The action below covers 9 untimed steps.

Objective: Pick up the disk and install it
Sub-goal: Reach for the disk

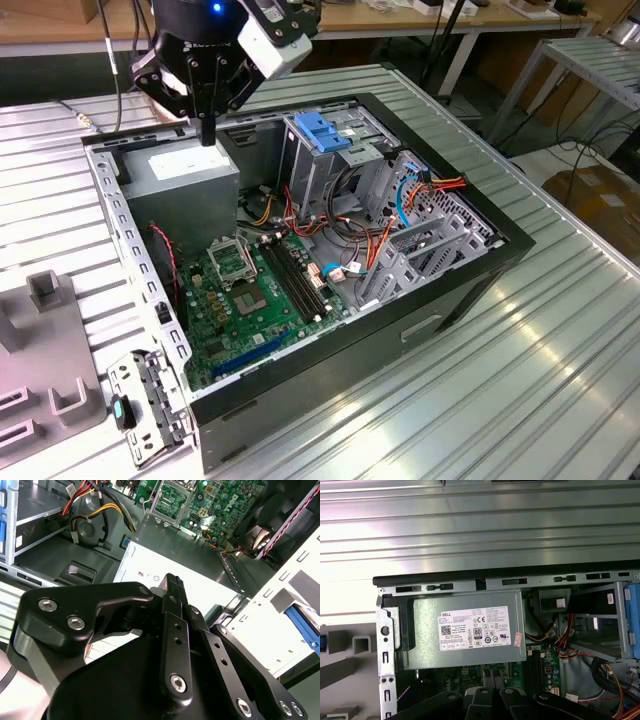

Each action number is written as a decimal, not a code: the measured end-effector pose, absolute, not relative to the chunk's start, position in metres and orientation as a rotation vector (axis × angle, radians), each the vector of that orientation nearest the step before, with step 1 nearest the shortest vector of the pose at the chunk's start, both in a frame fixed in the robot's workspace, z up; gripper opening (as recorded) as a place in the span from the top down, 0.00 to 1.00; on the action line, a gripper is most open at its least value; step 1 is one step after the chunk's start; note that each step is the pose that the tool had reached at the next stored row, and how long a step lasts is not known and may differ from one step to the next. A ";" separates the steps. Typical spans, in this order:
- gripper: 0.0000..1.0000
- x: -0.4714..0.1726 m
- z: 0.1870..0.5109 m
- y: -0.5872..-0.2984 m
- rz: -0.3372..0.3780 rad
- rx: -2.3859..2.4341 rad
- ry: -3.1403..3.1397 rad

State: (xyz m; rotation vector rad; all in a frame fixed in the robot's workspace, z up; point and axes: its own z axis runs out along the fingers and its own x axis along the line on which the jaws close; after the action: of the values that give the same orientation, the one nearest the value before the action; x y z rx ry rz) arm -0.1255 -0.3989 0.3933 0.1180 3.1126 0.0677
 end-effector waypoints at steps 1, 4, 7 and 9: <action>0.89 -0.126 0.393 -0.399 0.068 0.118 3.113; 0.89 -0.127 0.393 -0.399 0.068 0.118 3.113; 0.89 -0.127 0.393 -0.399 0.068 0.118 3.113; 0.89 -0.128 0.393 -0.399 0.068 0.118 3.113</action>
State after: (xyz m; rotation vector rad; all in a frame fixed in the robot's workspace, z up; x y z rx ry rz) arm -0.1277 -0.3989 0.3933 0.1181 3.1132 0.0677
